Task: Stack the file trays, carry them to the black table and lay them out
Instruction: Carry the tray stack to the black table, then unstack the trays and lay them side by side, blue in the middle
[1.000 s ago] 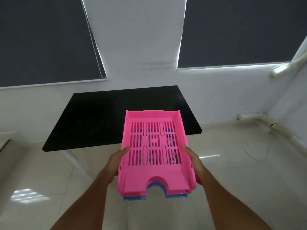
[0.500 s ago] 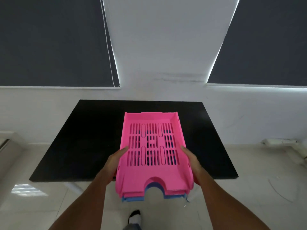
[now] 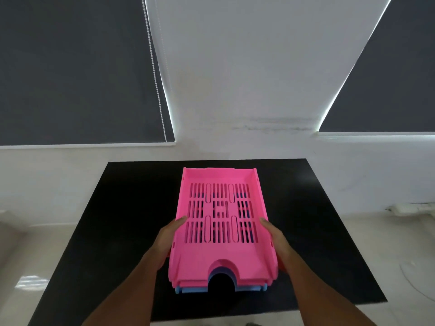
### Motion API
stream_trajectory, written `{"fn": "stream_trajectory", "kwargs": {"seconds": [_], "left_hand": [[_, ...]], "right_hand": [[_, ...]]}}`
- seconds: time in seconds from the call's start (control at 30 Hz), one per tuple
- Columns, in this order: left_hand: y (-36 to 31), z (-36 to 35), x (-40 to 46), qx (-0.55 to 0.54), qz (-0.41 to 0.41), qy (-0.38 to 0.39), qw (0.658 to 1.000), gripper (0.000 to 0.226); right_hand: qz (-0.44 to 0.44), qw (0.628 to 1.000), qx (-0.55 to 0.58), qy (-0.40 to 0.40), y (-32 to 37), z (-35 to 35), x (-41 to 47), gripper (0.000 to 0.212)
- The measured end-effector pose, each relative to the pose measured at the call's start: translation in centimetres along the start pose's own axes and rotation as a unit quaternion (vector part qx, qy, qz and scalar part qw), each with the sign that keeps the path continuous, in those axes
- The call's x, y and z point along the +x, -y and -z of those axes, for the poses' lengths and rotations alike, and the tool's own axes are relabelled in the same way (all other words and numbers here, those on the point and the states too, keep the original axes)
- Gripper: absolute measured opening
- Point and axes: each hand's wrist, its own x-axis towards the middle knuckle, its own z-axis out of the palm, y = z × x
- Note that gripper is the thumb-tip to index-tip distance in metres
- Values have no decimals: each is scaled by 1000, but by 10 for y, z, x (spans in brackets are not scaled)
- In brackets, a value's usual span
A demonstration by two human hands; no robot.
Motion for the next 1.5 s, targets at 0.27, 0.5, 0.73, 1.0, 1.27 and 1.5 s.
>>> {"fn": "stream_trajectory", "kwargs": {"seconds": [0.27,0.5,0.73,1.0,1.27,1.5], "left_hand": [[-14,-1,35,-12,-10,-15,1000,55],[-21,-6,44,-12,-25,-25,999,51],[-30,-14,36,124,-124,-116,978,40],[-39,-26,21,194,-135,-146,961,18],[-39,-44,13,234,-148,-190,942,16],[-61,-68,10,240,-199,-202,928,17]], "right_hand": [[0,1000,-18,-7,22,-2,35,50],[41,996,-71,-29,35,0,46,42],[128,961,-197,-145,39,-6,41,50],[179,915,-323,-164,51,-15,28,36],[236,880,-359,-201,45,-21,16,11],[291,862,-346,-229,64,-5,4,15]]}}
